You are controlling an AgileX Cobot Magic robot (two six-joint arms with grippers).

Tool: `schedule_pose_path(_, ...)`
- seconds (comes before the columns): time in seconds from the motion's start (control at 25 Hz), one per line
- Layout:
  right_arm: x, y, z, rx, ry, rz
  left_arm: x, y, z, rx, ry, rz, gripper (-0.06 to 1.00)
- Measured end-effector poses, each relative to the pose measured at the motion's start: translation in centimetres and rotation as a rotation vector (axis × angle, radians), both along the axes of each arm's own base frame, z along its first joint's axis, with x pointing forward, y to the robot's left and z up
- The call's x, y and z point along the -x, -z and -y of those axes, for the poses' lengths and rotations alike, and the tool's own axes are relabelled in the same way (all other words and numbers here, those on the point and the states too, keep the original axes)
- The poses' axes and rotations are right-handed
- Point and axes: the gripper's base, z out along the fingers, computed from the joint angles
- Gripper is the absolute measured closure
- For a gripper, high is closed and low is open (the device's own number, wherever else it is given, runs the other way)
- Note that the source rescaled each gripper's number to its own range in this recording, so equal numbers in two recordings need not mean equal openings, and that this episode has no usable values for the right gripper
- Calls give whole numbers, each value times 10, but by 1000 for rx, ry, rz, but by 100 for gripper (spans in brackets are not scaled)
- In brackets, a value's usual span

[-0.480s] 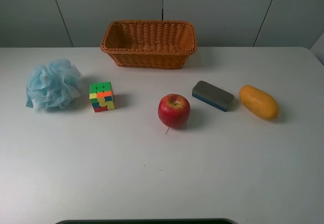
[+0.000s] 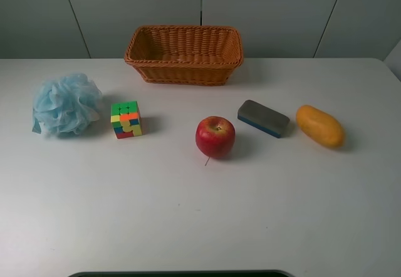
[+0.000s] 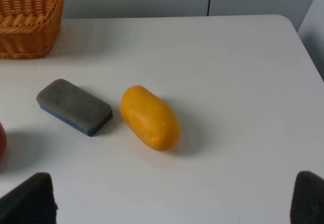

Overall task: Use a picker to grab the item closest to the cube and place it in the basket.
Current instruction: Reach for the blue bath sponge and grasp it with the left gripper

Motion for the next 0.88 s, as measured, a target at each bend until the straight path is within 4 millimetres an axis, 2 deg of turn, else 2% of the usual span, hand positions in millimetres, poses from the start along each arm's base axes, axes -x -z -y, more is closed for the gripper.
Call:
schedule_pose_path(0.2,0,0,0,0,0,0,-29,-62,1,2,29,-1,5)
schedule_pose_path(0.36,0,0,0,0,0,0,-74,-101,1,-8,80,-93,5)
schedule_pose_path(0.48,0,0,0,0,0,0,-116,-114,0,-5,103,-198,5)
schedule_pose_path(0.64,0,0,0,0,0,0,-170,-106,-2,17,104,-334,5)
schedule_pose_path(0.88,0,0,0,0,0,0,-237,-60,-6,56,94,-541,5)
